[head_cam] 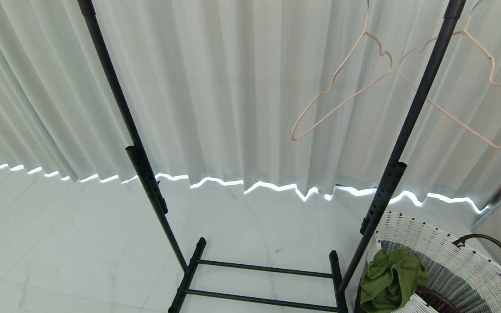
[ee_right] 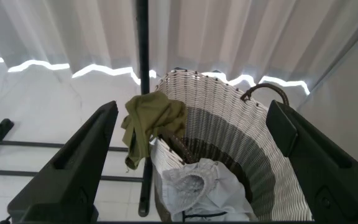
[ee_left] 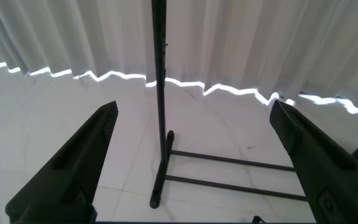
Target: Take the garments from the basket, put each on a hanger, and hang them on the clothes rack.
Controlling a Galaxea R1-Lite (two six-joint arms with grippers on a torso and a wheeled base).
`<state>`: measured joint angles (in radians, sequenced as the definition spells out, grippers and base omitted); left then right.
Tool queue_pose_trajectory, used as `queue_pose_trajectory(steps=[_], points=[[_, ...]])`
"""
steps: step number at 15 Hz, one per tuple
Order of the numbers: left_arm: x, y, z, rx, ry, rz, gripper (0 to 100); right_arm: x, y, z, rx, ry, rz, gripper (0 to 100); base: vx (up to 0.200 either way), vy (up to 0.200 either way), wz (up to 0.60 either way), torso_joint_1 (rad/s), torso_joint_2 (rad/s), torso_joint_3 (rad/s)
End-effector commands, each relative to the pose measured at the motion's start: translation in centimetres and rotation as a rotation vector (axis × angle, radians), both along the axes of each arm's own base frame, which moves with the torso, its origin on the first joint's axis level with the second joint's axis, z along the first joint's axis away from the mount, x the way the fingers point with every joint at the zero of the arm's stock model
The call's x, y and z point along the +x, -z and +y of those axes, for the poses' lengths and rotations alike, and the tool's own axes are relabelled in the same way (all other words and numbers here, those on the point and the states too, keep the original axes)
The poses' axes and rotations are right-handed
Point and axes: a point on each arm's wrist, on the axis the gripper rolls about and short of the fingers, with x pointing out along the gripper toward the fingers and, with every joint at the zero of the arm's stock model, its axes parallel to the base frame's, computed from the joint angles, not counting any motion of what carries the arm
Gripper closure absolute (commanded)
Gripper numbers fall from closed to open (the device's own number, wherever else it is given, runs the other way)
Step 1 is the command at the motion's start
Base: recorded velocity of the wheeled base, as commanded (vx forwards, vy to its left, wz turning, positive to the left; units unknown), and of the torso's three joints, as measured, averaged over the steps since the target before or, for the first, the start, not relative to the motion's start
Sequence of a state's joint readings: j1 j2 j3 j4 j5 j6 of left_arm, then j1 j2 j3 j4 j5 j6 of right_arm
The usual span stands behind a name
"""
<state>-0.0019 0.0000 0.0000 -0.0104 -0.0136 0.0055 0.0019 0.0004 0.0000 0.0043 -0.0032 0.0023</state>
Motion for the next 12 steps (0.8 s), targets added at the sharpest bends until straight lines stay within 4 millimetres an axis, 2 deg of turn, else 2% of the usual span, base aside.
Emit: queue_pose_trajectory(steps=[1,4,8,12], points=[[0.00,0.00,0.00,-0.002,0.000,0.000,0,0.00,0.00,0.00,-0.001,-0.001,0.000,0,0.000,0.000,0.00,0.000,0.00,0.000],[0.00,0.00,0.00,-0.002,0.000,0.000,0,0.00,0.00,0.00,-0.002,-0.001,0.000,0,0.000,0.000,0.00,-0.024,0.09,0.059],[0.00,0.00,0.00,-0.004,0.000,0.000,0,0.00,0.00,0.00,-0.001,-0.001,0.000,0,0.000,0.000,0.00,-0.115,0.35,0.233],[0.00,0.00,0.00,-0.001,0.000,0.000,0,0.00,0.00,0.00,-0.002,-0.001,0.000,0,0.000,0.000,0.00,-0.019,0.06,0.038]])
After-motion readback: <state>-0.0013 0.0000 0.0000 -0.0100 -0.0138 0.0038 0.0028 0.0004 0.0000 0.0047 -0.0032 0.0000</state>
